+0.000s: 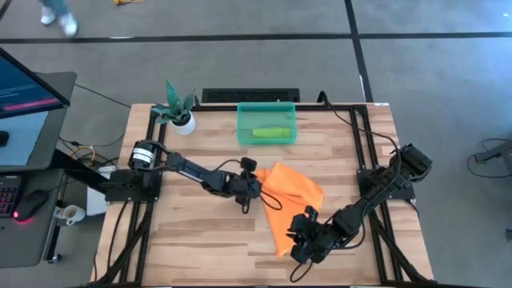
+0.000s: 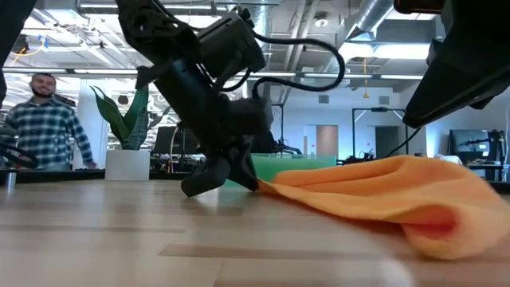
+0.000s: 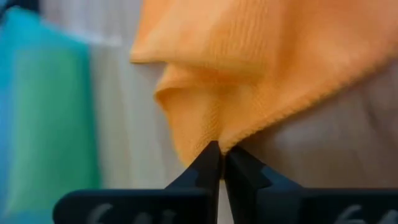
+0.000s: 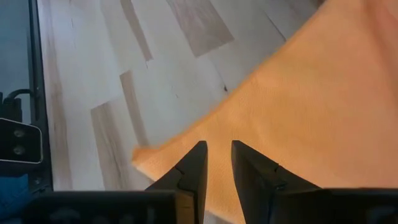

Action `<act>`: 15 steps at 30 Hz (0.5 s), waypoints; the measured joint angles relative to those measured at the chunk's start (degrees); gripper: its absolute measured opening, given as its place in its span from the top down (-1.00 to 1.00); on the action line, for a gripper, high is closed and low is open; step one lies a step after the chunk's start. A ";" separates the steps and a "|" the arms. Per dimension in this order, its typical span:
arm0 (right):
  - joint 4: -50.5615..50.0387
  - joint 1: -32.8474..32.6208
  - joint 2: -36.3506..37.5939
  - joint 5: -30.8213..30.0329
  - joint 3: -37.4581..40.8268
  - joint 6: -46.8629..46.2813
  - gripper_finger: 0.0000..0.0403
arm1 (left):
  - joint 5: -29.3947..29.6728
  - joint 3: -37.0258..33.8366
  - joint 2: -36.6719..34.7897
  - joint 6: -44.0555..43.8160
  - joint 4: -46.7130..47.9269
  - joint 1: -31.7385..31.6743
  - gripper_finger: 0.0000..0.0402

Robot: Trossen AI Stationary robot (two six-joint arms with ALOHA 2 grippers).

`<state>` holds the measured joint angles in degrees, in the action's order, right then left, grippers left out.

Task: Roll towel into tight, uniform cylinder
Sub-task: Roll the orange microfiber towel

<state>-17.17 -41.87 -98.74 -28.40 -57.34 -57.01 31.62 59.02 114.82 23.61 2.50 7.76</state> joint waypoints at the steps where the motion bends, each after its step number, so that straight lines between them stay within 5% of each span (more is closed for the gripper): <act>1: -0.03 0.00 0.00 0.00 0.00 0.02 0.53 | 2.52 0.00 -0.02 -1.51 0.94 0.80 0.96; 6: -0.42 0.00 0.02 -0.02 0.00 0.48 0.53 | 12.03 -0.30 -1.22 -10.31 7.61 5.24 0.99; 15: -0.38 0.02 0.02 -0.20 0.00 4.55 0.53 | 9.37 -0.46 -8.31 -36.30 23.47 11.25 1.00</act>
<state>-17.55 -41.85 -98.72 -28.60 -57.34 -52.47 40.99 58.57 106.52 -12.69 25.98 19.01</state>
